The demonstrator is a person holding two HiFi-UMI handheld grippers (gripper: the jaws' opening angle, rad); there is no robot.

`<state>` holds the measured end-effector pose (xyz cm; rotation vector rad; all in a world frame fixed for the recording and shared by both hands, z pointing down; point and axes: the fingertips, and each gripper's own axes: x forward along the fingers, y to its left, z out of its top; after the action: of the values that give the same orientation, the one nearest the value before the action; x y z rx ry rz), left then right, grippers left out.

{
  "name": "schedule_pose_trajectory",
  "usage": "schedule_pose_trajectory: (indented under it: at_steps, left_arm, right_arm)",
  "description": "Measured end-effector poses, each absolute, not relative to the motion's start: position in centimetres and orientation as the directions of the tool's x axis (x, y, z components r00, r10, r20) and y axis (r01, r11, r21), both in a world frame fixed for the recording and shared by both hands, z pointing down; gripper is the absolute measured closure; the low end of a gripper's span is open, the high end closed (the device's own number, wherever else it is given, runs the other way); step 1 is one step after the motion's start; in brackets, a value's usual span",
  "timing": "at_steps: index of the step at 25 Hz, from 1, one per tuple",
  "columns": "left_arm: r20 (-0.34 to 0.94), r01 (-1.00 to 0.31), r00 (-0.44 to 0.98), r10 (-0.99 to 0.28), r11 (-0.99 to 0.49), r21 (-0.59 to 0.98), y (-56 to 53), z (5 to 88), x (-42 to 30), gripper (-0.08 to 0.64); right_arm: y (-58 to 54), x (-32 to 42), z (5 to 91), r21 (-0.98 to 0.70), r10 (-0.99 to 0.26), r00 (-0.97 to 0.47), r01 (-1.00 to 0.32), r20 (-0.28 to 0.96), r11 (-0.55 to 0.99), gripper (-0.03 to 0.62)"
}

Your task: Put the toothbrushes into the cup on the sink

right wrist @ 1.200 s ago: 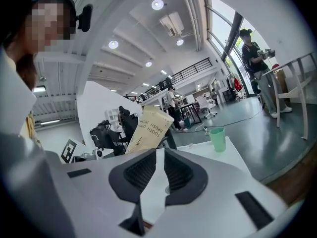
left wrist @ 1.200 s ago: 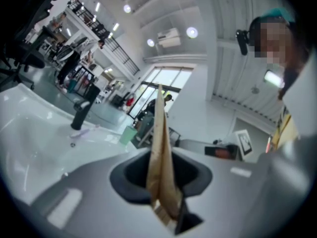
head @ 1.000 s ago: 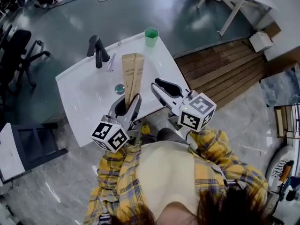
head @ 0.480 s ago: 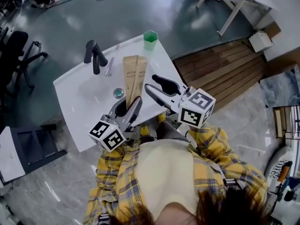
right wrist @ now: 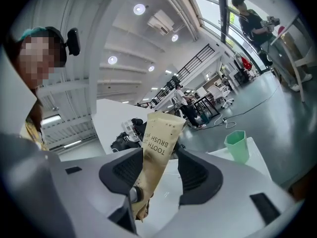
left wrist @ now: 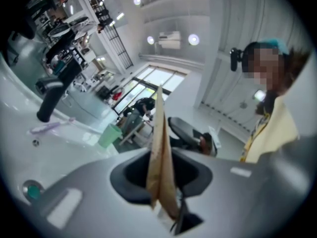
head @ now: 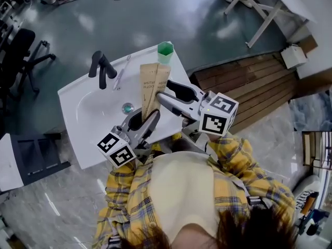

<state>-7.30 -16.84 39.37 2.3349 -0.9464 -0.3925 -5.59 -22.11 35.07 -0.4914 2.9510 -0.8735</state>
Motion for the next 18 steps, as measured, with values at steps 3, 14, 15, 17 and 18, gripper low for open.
schedule_pose_trajectory:
  at_steps: [3,14,15,17,18]
  left_arm:
    - [-0.065,-0.53,0.699,-0.712,-0.577,0.622,-17.1,39.3,-7.0,0.466]
    - [-0.075,-0.534,0.661,-0.747,-0.539,0.651,-17.6,39.6,-6.6,0.466]
    - [-0.077,-0.535,0.657,-0.75,-0.536,0.653,-17.6,39.6,-6.6,0.466]
    - [-0.081,-0.536,0.65,-0.756,-0.531,0.656,-17.7,39.6,-6.6,0.466]
    - [-0.082,-0.537,0.647,-0.758,-0.529,0.657,-17.7,39.6,-6.6,0.466]
  right_arm:
    - [-22.3,-5.7,34.5,-0.583,-0.255,-0.967,-0.225,0.031,0.781,0.407]
    - [-23.4,-5.9,34.9,-0.57,-0.181,-0.983,-0.168,0.034,0.805,0.476]
    - [-23.5,-5.9,34.9,-0.575,-0.176,-0.984,-0.161,0.03,0.802,0.482]
    - [-23.5,-5.9,34.8,-0.577,-0.172,-0.985,-0.152,0.02,0.802,0.499]
    - [-23.6,-5.9,34.8,-0.575,-0.171,-0.985,-0.149,0.015,0.805,0.513]
